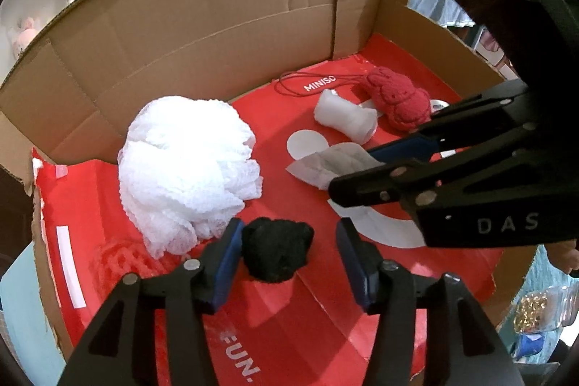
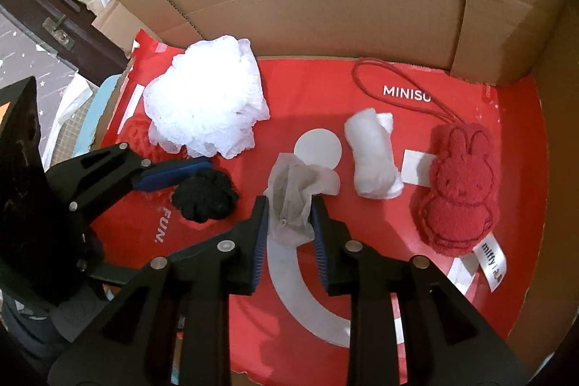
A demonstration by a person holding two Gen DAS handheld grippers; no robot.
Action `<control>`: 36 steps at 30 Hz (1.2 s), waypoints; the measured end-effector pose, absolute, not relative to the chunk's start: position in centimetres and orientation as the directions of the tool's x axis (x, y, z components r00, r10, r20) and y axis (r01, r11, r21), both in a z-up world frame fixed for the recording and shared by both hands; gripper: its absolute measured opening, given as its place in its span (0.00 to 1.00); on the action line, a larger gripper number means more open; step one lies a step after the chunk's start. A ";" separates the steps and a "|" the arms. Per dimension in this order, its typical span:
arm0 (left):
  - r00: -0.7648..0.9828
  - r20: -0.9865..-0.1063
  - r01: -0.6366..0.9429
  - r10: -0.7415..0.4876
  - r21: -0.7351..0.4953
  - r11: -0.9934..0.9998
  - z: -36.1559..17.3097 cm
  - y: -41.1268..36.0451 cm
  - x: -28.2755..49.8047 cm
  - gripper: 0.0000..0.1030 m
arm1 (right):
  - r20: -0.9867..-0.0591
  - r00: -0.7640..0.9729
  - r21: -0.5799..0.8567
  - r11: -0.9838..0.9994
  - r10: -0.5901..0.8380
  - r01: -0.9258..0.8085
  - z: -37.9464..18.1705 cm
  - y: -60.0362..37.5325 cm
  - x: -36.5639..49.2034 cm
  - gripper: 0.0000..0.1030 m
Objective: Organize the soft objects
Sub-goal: 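Lower both items into the box and open both tools, then withdraw both tools from the box back toward the table items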
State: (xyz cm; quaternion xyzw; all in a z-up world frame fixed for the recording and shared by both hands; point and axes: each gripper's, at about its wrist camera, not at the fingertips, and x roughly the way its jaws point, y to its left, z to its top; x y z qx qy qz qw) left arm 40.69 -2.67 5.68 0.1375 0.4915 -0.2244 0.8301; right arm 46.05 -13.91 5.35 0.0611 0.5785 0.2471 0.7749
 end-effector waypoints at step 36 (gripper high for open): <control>0.845 -0.429 0.334 -0.318 -0.041 0.942 22.3 0.4 14.8 1.00 | -0.555 0.775 0.078 0.947 0.302 -0.313 25.0 -18.6 18.1 0.80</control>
